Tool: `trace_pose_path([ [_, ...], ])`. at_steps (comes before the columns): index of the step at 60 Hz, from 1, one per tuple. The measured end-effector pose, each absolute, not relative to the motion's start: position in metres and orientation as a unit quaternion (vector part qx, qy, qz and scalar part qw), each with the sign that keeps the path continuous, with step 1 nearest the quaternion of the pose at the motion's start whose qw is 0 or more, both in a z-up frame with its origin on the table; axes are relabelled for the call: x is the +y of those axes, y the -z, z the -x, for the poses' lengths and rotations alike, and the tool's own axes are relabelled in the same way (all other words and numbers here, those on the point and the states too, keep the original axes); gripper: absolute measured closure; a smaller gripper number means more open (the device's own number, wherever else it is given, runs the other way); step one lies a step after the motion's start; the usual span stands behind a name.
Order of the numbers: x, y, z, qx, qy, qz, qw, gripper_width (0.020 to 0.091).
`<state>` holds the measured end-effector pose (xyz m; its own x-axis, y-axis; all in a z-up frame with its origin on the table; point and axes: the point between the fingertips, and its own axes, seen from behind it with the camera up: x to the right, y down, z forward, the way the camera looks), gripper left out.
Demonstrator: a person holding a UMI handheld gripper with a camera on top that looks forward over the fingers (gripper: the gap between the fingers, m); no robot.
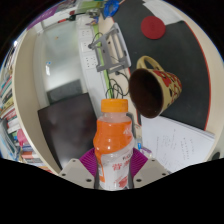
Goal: Pour water
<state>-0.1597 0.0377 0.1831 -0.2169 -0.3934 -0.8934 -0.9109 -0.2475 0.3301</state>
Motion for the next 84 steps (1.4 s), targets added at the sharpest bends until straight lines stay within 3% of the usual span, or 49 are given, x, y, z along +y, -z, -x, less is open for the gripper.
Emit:
trace_pose_path([
  [14, 0.048, -0.255, 0.118, 0.394, -0.445, 0.695, 0.405, 0.0698],
  [23, 0.055, -0.264, 0.054, 0.294, -0.313, 0.748, 0.506, 0.0697],
  [27, 0.057, -0.25, 0.015, 0.25, -0.226, 0.765, 0.55, 0.0693],
  [38, 0.053, -0.206, -0.089, 0.181, 0.003, 0.792, 0.583, 0.0689],
  [68, 0.066, -0.071, -0.154, 0.118, 0.08, 0.818, 0.557, 0.0657],
  [84, 0.051, -0.072, -0.149, 0.113, 0.084, 0.811, 0.569, 0.055],
])
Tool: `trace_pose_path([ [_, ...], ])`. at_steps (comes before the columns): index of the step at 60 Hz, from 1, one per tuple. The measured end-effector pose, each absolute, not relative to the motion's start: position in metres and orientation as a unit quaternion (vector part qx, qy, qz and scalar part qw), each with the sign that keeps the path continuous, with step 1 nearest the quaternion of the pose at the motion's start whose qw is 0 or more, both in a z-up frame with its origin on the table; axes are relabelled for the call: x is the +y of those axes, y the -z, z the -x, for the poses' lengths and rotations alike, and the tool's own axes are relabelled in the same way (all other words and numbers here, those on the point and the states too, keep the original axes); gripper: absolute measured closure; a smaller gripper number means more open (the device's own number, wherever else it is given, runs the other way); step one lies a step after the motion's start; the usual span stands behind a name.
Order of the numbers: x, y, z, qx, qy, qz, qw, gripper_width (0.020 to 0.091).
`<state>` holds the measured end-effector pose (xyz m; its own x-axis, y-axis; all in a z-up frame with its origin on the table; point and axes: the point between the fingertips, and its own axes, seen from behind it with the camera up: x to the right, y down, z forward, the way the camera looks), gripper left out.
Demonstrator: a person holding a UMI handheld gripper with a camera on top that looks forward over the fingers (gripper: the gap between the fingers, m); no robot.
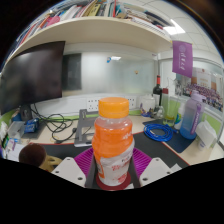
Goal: Pour water
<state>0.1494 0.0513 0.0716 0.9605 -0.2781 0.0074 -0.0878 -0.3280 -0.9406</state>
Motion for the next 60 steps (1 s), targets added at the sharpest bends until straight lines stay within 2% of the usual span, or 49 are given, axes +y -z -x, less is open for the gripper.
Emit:
trace_pose_path([
  [2, 0.049, -0.069, -0.148, 0.121, 0.076, 0.814, 0.562, 0.0508],
  [7, 0.039, -0.058, -0.143, 0.124, 0.065, 0.83, 0.54, 0.0326],
  [10, 0.031, -0.056, -0.141, 0.121, 0.071, 0.834, 0.534, 0.0285],
  [18, -0.007, -0.046, -0.131, 0.108, 0.071, 0.858, 0.498, 0.0281],
  [26, -0.066, -0.053, -0.126, 0.119, 0.075, 0.875, 0.463, 0.0285],
  [41, -0.157, -0.101, -0.097, 0.108, 0.078, 0.894, 0.428, 0.029],
  [60, -0.207, -0.151, -0.038, 0.098, 0.066, 0.886, 0.448, 0.0297],
])
